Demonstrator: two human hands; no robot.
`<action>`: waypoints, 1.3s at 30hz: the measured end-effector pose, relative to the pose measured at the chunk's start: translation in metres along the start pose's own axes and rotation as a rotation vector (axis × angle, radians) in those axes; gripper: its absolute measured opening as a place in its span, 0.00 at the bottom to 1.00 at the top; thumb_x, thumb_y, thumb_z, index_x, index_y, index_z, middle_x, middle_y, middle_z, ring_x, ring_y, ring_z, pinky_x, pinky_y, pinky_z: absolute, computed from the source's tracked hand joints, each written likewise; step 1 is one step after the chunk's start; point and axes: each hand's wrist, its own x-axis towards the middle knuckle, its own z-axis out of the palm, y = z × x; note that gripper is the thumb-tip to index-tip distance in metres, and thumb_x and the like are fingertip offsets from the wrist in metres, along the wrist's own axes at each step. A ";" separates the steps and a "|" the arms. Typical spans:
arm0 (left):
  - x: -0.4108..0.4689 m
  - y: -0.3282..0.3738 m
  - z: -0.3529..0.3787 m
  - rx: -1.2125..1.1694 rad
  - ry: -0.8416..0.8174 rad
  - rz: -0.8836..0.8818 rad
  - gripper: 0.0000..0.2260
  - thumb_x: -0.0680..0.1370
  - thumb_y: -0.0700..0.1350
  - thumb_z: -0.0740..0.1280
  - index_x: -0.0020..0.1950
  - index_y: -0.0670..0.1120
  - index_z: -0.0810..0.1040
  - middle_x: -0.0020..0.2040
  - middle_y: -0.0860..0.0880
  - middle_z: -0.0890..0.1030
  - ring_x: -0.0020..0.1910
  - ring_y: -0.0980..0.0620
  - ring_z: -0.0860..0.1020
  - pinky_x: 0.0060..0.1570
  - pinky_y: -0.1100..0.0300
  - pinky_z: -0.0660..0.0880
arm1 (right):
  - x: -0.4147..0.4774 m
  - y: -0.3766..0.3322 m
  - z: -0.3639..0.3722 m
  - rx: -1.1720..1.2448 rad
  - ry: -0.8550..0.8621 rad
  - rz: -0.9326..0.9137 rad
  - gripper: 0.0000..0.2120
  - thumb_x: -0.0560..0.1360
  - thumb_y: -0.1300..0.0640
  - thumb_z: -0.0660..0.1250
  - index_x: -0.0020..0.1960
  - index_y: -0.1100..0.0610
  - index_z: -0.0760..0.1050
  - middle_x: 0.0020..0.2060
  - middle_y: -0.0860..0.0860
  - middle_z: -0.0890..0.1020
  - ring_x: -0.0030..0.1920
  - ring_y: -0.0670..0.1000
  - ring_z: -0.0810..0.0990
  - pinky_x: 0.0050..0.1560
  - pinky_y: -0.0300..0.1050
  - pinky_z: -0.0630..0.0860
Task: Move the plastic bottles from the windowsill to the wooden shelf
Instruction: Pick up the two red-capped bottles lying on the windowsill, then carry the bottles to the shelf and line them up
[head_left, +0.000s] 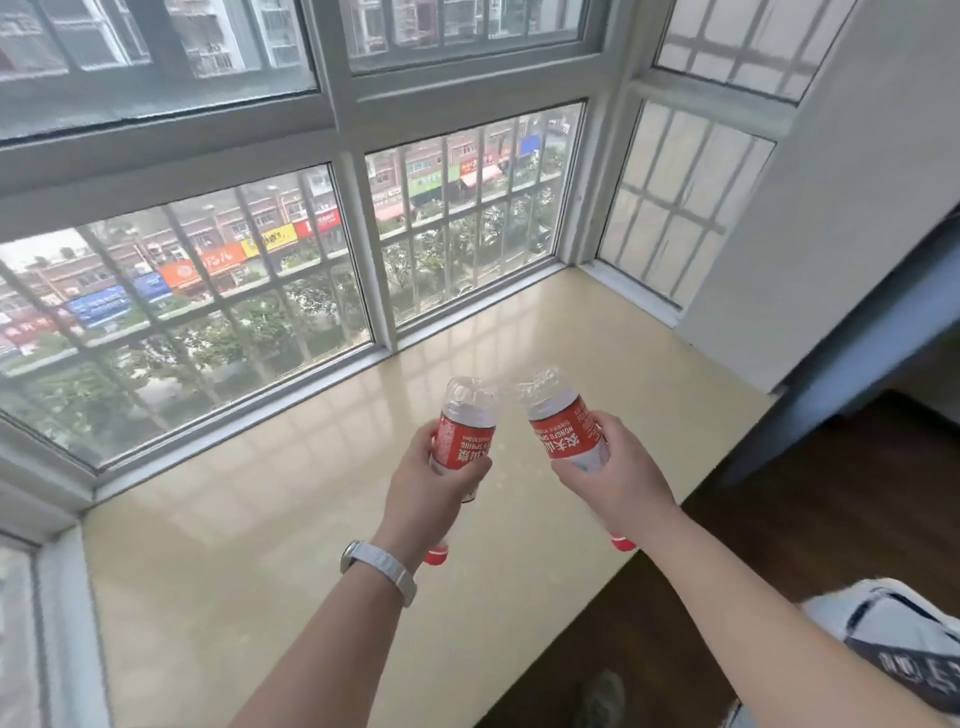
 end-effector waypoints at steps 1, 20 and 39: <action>0.000 0.002 0.007 0.001 -0.006 -0.001 0.19 0.71 0.47 0.77 0.57 0.59 0.75 0.45 0.54 0.84 0.38 0.58 0.82 0.37 0.66 0.77 | 0.000 0.004 -0.009 0.006 0.013 0.009 0.19 0.67 0.46 0.73 0.55 0.38 0.71 0.48 0.42 0.80 0.45 0.43 0.81 0.49 0.50 0.80; 0.058 0.111 0.276 0.152 -0.268 0.123 0.22 0.72 0.45 0.77 0.63 0.52 0.74 0.48 0.51 0.84 0.37 0.63 0.81 0.32 0.73 0.73 | 0.044 0.142 -0.233 0.280 0.306 0.156 0.25 0.69 0.48 0.75 0.63 0.44 0.70 0.51 0.42 0.81 0.48 0.42 0.81 0.52 0.46 0.77; 0.076 0.169 0.501 0.262 -0.716 0.296 0.22 0.72 0.48 0.78 0.62 0.51 0.75 0.48 0.53 0.84 0.41 0.60 0.83 0.43 0.63 0.77 | 0.004 0.244 -0.379 0.417 0.772 0.364 0.22 0.69 0.51 0.77 0.55 0.38 0.68 0.49 0.41 0.81 0.45 0.42 0.83 0.49 0.45 0.80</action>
